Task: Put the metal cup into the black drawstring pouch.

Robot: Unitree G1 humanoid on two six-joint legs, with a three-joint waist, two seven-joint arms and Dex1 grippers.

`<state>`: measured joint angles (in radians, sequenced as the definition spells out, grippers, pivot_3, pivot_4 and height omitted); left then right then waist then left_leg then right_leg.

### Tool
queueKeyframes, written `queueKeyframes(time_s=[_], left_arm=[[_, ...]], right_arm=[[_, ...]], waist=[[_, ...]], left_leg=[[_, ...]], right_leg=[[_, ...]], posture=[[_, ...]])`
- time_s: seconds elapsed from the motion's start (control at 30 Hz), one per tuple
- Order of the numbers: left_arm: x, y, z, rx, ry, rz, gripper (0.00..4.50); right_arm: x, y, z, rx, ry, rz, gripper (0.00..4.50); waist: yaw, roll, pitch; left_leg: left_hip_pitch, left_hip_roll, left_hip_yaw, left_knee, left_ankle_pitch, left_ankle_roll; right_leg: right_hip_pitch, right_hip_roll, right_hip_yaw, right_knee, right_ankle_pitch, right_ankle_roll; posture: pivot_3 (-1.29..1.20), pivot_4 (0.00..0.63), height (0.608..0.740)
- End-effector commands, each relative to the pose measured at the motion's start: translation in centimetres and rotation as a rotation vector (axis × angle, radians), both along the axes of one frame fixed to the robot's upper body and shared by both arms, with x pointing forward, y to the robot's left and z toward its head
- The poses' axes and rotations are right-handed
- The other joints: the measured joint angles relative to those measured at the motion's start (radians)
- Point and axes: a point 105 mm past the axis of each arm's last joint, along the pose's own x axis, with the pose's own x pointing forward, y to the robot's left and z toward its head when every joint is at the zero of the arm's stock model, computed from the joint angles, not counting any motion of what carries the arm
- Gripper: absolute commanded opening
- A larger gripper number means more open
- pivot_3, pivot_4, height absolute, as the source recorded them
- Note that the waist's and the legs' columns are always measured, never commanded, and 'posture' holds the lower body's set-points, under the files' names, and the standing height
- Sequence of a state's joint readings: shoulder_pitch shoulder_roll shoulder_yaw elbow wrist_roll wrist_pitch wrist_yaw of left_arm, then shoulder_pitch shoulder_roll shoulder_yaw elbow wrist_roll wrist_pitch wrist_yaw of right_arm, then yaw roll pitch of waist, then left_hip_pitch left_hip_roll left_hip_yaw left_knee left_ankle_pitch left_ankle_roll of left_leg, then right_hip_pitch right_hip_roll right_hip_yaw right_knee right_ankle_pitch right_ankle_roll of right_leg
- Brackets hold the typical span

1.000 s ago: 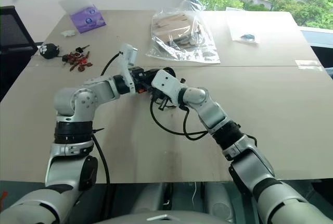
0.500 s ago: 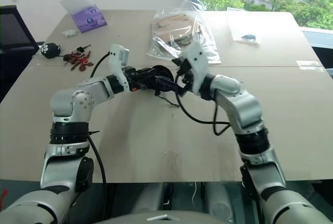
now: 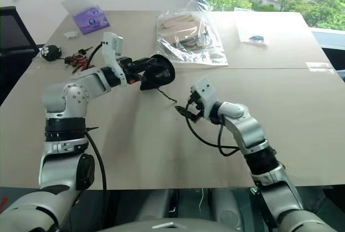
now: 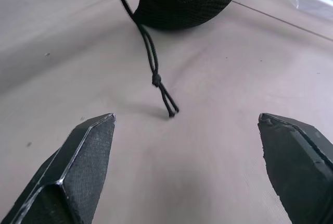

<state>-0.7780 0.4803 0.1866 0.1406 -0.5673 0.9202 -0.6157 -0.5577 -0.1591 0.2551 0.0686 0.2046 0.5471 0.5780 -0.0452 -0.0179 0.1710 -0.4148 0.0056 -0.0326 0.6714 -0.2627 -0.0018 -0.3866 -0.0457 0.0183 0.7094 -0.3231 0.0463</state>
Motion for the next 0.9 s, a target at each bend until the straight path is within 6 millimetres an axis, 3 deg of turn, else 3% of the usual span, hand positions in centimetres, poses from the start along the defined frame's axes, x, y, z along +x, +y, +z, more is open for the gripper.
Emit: queueKeyframes(time_s=[0.03,0.23,0.33,0.43,0.47,0.57,0.73,0.9], left_arm=[[0.0,0.0,1.8,0.005,-0.049,-0.012,0.00],[-0.1,0.2,2.1,0.009,-0.056,-0.005,0.00],[-0.2,0.3,2.1,0.008,-0.059,0.003,0.00],[-0.4,0.5,1.9,0.001,-0.056,0.007,0.00],[-0.4,0.5,1.9,-0.002,-0.058,0.009,0.00],[-0.5,0.3,1.7,-0.009,-0.058,0.009,0.00],[-0.5,0.1,1.5,-0.029,-0.055,0.008,0.00],[-0.6,-0.1,1.6,-0.051,-0.064,-0.013,0.00]], right_arm=[[1.3,2.1,1.6,0.042,-0.085,0.012,4.46],[1.9,5.1,1.0,0.086,-0.034,0.045,4.46],[1.9,5.1,0.8,0.088,-0.029,0.039,3.28],[1.9,4.2,0.8,0.079,-0.047,0.023,1.70],[1.9,3.7,0.9,0.086,-0.047,0.014,1.49],[1.8,2.8,1.0,0.089,-0.046,-0.002,0.21],[1.1,1.1,1.2,0.059,-0.069,-0.024,0.07],[1.1,-1.3,2.8,-0.049,-0.202,-0.100,0.07]], waist=[[0.000,0.000,0.000],[0.003,0.000,0.000],[0.003,0.000,0.000],[0.002,0.000,0.000],[0.003,0.000,0.000],[0.003,0.000,0.000],[0.003,0.000,0.000],[0.002,0.000,0.000]], left_leg=[[0.000,0.000,0.000,0.000,0.000,0.000],[0.000,0.000,-0.001,0.000,0.000,0.000],[0.000,0.000,-0.001,0.000,0.000,0.000],[0.000,0.000,-0.001,0.000,0.000,0.000],[0.000,0.000,-0.001,0.000,0.000,0.000],[0.000,0.000,-0.001,0.000,0.000,0.000],[0.000,0.000,-0.001,0.000,0.000,0.000],[0.000,0.000,-0.001,0.000,0.000,0.000]], right_leg=[[0.000,0.000,0.000,0.000,0.000,0.000],[0.000,-0.001,-0.001,-0.001,0.000,0.000],[0.000,-0.001,-0.001,0.000,0.000,0.000],[0.000,-0.001,-0.001,0.000,0.000,0.000],[0.000,-0.001,-0.001,0.000,0.000,0.000],[0.000,-0.001,-0.001,0.000,0.000,0.000],[0.000,-0.001,-0.001,0.000,0.000,0.000],[0.000,-0.001,0.000,0.000,0.000,0.000]], posture=[[0.00,0.150,0.740],[0.00,0.150,0.740],[0.00,0.150,0.740],[0.00,0.150,0.740],[0.00,0.150,0.740],[0.00,0.150,0.740],[0.00,0.150,0.740],[0.00,0.150,0.740]])
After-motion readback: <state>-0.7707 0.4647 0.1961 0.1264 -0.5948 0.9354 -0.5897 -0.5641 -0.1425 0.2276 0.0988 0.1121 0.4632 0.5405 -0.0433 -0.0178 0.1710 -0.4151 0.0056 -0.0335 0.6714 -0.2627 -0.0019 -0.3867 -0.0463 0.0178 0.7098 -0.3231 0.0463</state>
